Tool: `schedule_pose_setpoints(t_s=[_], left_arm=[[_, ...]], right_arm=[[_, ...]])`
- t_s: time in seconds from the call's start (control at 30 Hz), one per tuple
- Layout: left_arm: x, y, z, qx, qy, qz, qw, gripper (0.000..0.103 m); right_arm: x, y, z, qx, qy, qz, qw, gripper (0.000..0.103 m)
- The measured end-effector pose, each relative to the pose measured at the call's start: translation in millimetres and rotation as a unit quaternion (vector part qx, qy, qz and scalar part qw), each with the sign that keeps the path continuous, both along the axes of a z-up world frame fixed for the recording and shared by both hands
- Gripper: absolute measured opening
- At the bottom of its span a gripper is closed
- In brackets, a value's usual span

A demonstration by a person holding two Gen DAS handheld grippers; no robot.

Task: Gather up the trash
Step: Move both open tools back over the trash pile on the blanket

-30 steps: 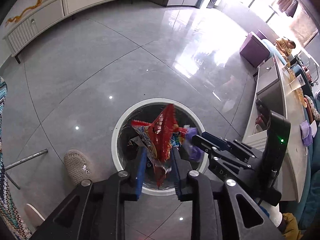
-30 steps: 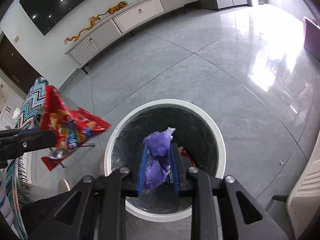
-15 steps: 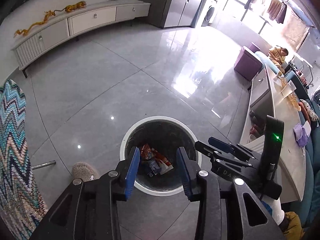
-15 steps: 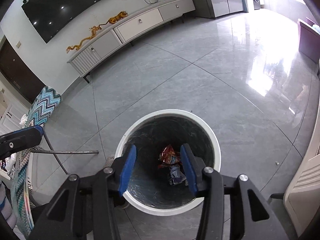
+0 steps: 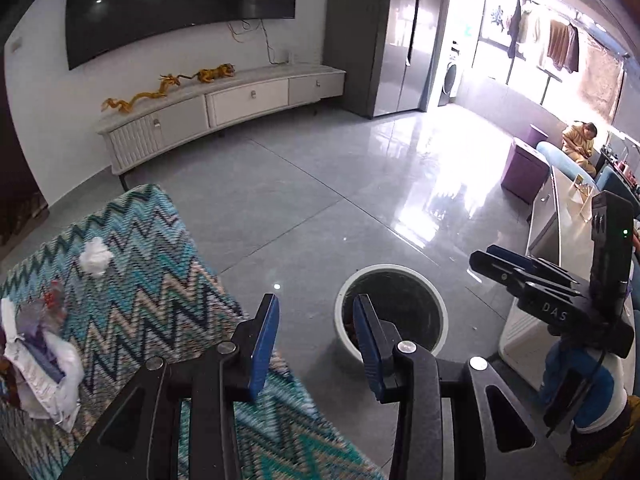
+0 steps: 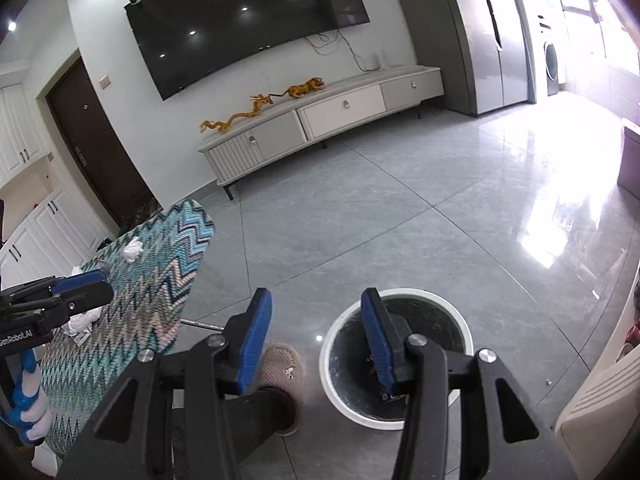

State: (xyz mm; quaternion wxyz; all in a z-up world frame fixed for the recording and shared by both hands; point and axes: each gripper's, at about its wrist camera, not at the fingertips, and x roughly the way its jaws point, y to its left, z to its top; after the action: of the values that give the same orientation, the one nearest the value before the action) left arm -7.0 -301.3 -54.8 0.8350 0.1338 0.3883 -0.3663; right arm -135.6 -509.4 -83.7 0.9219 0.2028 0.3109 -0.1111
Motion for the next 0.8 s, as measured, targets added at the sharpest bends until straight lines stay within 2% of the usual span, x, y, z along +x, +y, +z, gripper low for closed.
schedule_pose_setpoints(t_s=[0.13,0.3,0.4,0.5,0.63,0.8], left_arm=[[7.3,54.4,6.7,-0.008,-0.008,0.038,0.9992,0.036],[18.3,123.1,-1.9,-0.002,-0.018,0.08,0.9966,0.036],[30.4,165.3,-7.8,-0.006,-0.015,0.114,0.9933,0.04],[50.0,210.5,-10.0,-0.012,-0.011,0.155,0.9879,0.041],[82.2,269.9,-5.8,-0.023,-0.007,0.214,0.9764,0.042],[114.4,315.0,-5.4,-0.024,-0.006,0.258,0.9659,0.042]], right_arm=[[11.9,40.3,21.9,-0.009,-0.006,0.038,0.999,0.045],[32.9,89.1,42.7,-0.018,-0.009,0.087,0.996,0.045],[48.7,117.3,52.4,-0.026,-0.01,0.118,0.993,0.045],[67.6,143.4,58.8,-0.033,-0.007,0.149,0.988,0.045],[98.2,177.4,56.6,-0.039,0.003,0.193,0.98,0.045],[146.2,221.4,39.9,-0.036,0.025,0.258,0.965,0.045]])
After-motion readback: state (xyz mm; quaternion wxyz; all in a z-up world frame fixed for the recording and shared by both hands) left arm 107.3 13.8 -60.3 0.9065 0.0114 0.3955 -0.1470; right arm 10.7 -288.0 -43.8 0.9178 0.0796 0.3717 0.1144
